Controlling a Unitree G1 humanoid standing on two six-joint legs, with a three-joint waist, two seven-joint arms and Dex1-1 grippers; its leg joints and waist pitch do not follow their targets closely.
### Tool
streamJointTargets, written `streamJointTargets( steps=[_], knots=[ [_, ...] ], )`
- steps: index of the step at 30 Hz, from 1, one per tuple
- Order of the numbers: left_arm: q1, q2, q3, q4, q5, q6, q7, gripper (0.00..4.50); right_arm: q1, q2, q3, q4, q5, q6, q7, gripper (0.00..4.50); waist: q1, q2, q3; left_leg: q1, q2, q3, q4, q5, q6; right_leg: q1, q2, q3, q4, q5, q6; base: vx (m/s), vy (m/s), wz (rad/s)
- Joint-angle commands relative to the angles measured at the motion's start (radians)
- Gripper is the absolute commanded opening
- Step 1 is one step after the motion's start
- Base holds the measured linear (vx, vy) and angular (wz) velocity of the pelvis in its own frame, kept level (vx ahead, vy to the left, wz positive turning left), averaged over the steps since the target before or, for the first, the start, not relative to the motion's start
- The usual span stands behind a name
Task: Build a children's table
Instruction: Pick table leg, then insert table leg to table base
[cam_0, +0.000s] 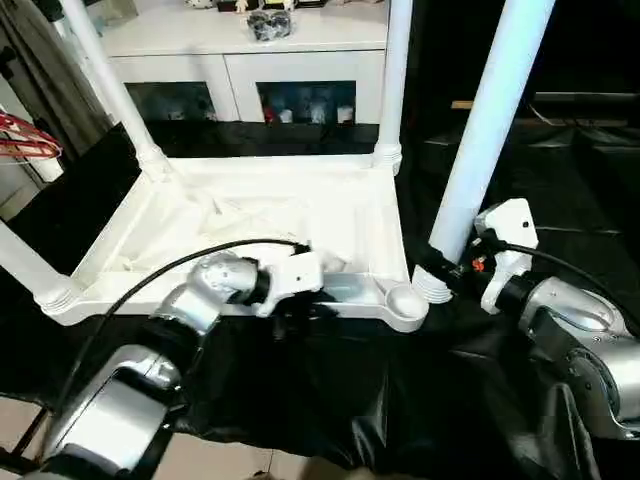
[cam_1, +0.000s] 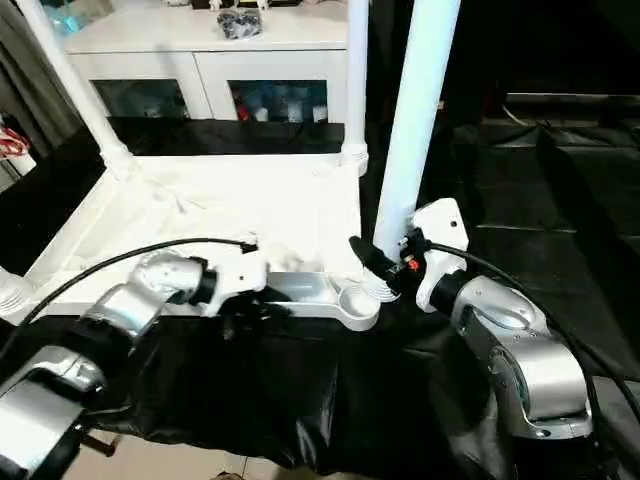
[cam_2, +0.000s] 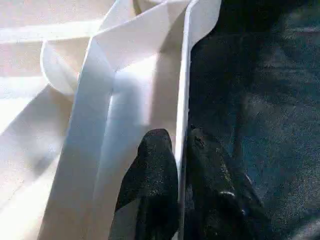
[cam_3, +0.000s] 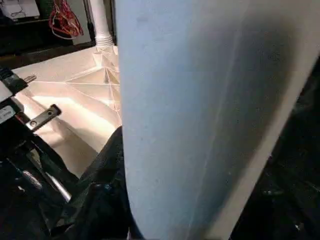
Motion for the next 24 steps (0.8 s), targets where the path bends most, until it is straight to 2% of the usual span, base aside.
streamJointTargets(
  steps=[1, 4, 10, 17, 18, 22, 23, 24],
  knots=[
    [0.005, 0.01, 0.003, 0.0, 0.011, 0.011, 0.003, 0.75, -0.022, -0.002, 0.014, 0.004, 0.003, -0.002, 0.004, 1.89, 0.005, -0.032, -0.064, 0.012, 0.019, -0.004, -0.065, -0.196, 0.05, 0.048, -0.044, 0.034, -0.082, -0.254, -0.188, 0.0, 0.0, 0.0],
    [0.006, 0.003, 0.018, -0.001, -0.002, 0.014, -0.002, 0.75, -0.023, 0.0, 0.015, 0.004, 0.002, -0.001, 0.004, 1.89, 0.007, -0.032, -0.064, 0.012, 0.019, -0.004, -0.065, -0.197, 0.049, 0.048, -0.044, 0.034, -0.082, -0.255, -0.188, 0.0, 0.0, 0.0],
    [0.021, -0.025, 0.055, -0.042, -0.08, 0.041, -0.056, 0.75, -0.019, -0.004, 0.016, 0.001, 0.004, 0.001, 0.011, 1.89, 0.013, -0.033, -0.064, 0.013, 0.021, -0.003, -0.066, -0.199, 0.05, 0.046, -0.045, 0.035, -0.082, -0.258, -0.194, 0.0, 0.0, 0.0],
    [0.021, -0.037, 0.043, -0.019, -0.048, 0.026, -0.041, 0.75, -0.02, -0.006, 0.018, -0.002, 0.002, 0.002, 0.01, 1.89, 0.013, -0.034, -0.062, 0.012, 0.02, -0.004, -0.066, -0.199, 0.048, 0.047, -0.044, 0.035, -0.083, -0.255, -0.186, 0.0, 0.0, 0.0],
    [0.018, -0.04, 0.041, -0.013, -0.043, 0.025, -0.032, 0.75, -0.019, -0.007, 0.016, -0.002, 0.002, 0.002, 0.011, 1.89, 0.011, -0.029, -0.062, 0.012, 0.019, -0.004, -0.066, -0.202, 0.046, 0.048, -0.043, 0.034, -0.084, -0.253, -0.185, 0.0, 0.0, 0.0],
    [0.008, -0.04, 0.03, 0.008, -0.021, 0.009, -0.005, 0.75, -0.019, -0.007, 0.015, -0.002, 0.002, 0.001, 0.012, 1.89, 0.012, -0.031, -0.063, 0.012, 0.019, -0.004, -0.066, -0.2, 0.046, 0.049, -0.043, 0.034, -0.083, -0.243, -0.185, 0.0, 0.0, 0.0],
    [0.004, -0.04, 0.026, 0.016, -0.014, 0.004, 0.0, 0.75, -0.021, -0.006, 0.016, -0.001, 0.002, 0.001, 0.012, 1.89, 0.01, -0.027, -0.062, 0.012, 0.018, -0.004, -0.067, -0.209, 0.044, 0.048, -0.042, 0.034, -0.086, -0.25, -0.182, 0.0, 0.0, 0.0],
    [0.002, -0.04, 0.024, 0.021, -0.011, 0.002, 0.001, 0.75, -0.021, -0.006, 0.016, 0.0, 0.002, 0.001, 0.012, 1.89, 0.01, -0.029, -0.062, 0.012, 0.019, -0.005, -0.068, -0.214, 0.041, 0.049, -0.043, 0.034, -0.085, -0.255, -0.182, 0.0, 0.0, 0.0]
  ],
)
